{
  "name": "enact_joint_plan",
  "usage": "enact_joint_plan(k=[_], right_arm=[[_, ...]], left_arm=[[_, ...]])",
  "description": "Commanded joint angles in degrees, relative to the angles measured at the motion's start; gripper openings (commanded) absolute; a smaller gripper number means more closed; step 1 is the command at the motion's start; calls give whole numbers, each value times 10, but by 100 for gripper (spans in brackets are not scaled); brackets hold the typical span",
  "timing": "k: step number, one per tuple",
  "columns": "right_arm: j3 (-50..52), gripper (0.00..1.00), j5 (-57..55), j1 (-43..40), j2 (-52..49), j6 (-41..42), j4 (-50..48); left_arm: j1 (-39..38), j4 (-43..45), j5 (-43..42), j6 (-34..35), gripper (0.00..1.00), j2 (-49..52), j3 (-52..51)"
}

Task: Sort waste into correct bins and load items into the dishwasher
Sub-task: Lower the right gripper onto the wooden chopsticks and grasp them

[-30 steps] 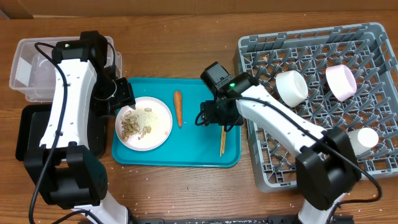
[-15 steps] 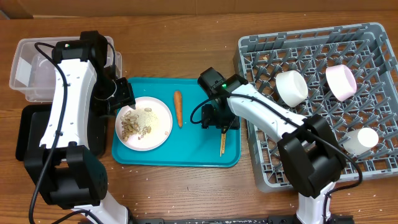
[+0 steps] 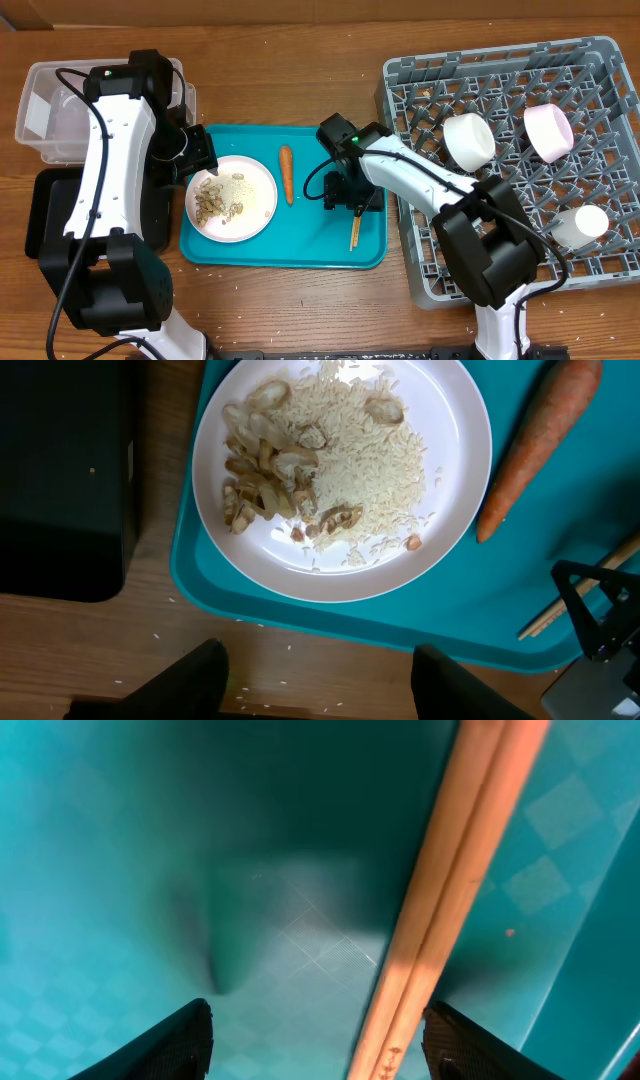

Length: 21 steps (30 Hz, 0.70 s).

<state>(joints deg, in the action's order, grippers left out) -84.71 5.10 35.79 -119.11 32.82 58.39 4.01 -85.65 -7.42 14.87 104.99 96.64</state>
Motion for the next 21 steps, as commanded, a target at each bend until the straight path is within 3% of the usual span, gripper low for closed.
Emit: enact_joint_plan(k=[1,5,11,21], right_arm=[[-7,70,-3,5,-4,5,-2],[-7,70,-3,5,-4,5,-1],[-8,61,-10,5,-4,39,3],[-61,61,-36,5,31,30,23]], left_arm=[[1,2,4,-5,61,-9,6],[1,2,4,-5,61,-9,6],[1,2,4,-6,61,-9,7],[1,2,4,-7,61,-9,6]])
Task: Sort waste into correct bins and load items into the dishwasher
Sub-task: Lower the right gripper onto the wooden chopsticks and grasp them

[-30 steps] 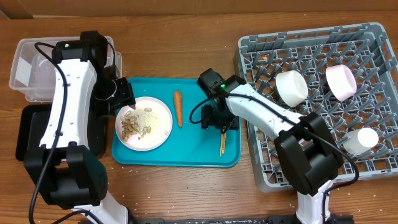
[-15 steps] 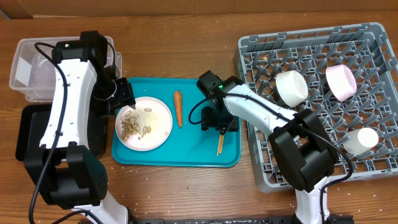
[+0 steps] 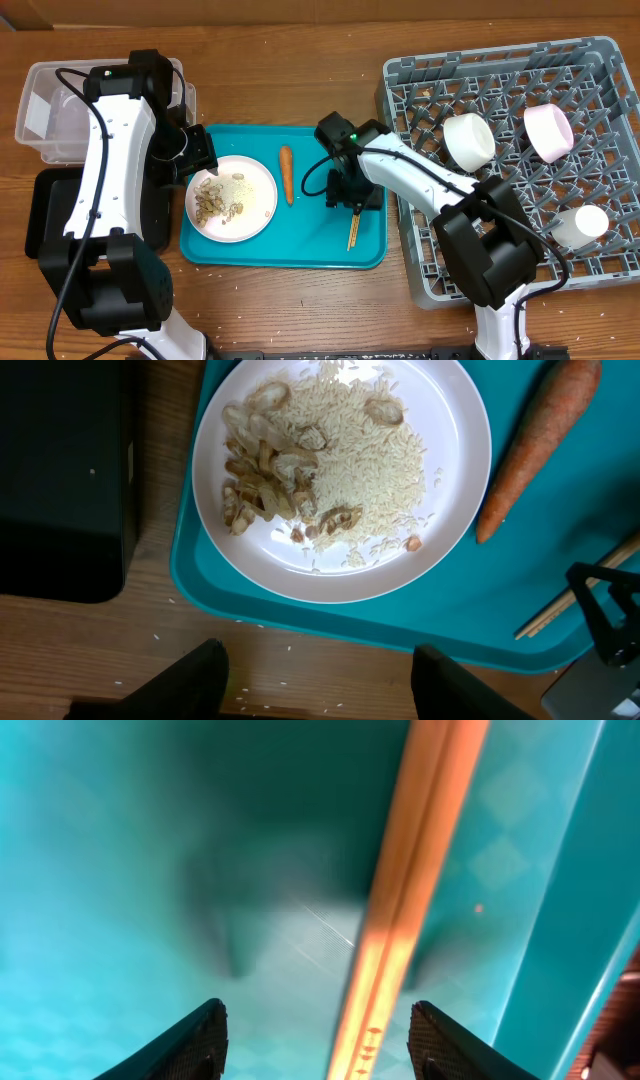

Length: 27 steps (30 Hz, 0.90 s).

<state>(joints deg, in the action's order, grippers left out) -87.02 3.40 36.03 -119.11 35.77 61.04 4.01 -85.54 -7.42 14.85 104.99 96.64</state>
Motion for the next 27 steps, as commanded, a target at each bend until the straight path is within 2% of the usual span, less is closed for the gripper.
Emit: enact_joint_plan(k=[1,9,27], right_arm=[[-43,61,-21,2,35,0,-3],[-36,61,-23,2,36,1,-12],[87,61,8,3,32,22,-105]], left_arm=[[1,1,4,-7,61,-9,6],[1,1,4,-7,61,-9,6],[1,1,4,-7,61,-9,6]])
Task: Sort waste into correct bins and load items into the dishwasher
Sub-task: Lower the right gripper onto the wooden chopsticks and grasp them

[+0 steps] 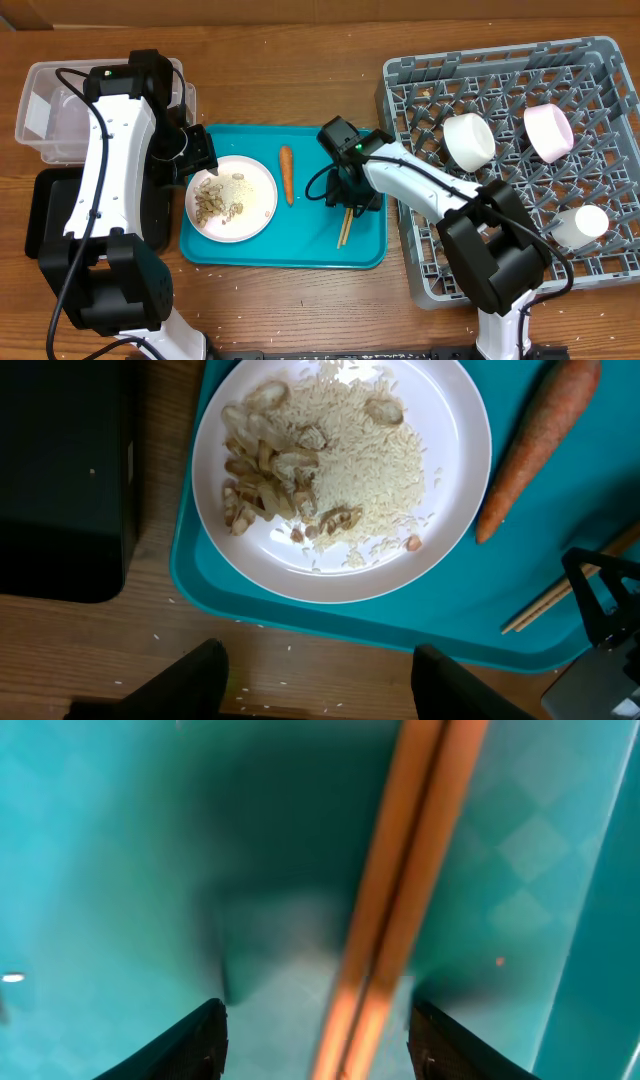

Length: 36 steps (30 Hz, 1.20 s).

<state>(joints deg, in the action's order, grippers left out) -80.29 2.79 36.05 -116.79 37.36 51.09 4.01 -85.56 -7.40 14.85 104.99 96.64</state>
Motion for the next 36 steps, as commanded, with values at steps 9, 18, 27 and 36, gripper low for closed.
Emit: enact_joint_plan(k=[9,18,27,36], right_arm=[[-3,60,4,2,17,6,23],[-57,61,-21,2,52,6,45],[-52,61,-20,16,35,6,37],[-52,61,-12,21,-15,7,37]], left_arm=[[1,1,4,-8,61,-9,6],[1,1,4,-7,62,-9,6],[1,1,4,-7,62,-9,6],[1,1,4,-7,61,-9,6]])
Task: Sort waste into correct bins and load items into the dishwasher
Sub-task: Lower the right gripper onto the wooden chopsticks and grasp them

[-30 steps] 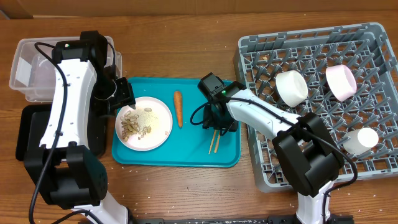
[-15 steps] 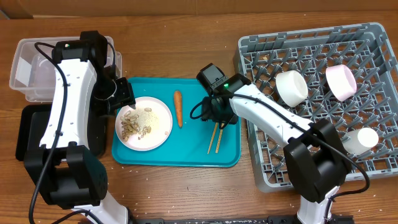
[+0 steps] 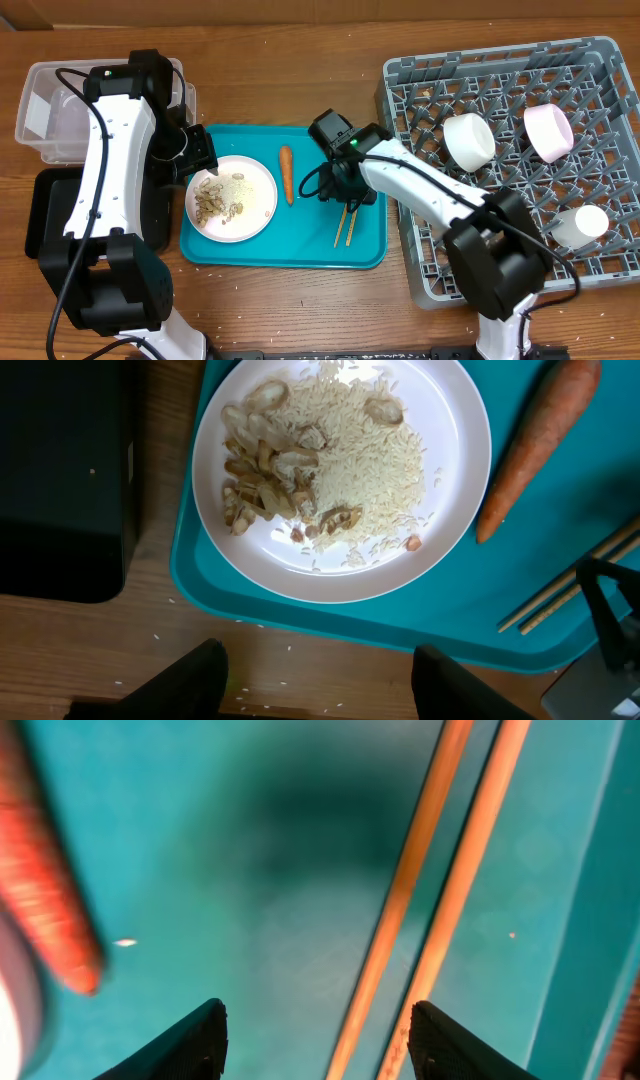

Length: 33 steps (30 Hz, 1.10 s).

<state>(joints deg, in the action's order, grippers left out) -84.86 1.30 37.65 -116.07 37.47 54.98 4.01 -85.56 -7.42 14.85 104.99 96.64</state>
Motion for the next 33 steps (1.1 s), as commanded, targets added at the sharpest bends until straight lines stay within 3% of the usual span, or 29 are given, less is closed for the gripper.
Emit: enact_joint_plan(k=[1,27,30,33], right_arm=[[-7,61,3,5,-28,5,-2],[-6,61,32,6,-45,20,-24],[-6,56,25,6,-45,30,-17],[-6,43,17,6,-45,54,-2]], left_arm=[[1,1,4,-7,62,-9,6],[1,-1,4,-12,61,-9,6],[1,-1,4,-11,61,-9,6],[1,-1,4,-11,61,-9,6]])
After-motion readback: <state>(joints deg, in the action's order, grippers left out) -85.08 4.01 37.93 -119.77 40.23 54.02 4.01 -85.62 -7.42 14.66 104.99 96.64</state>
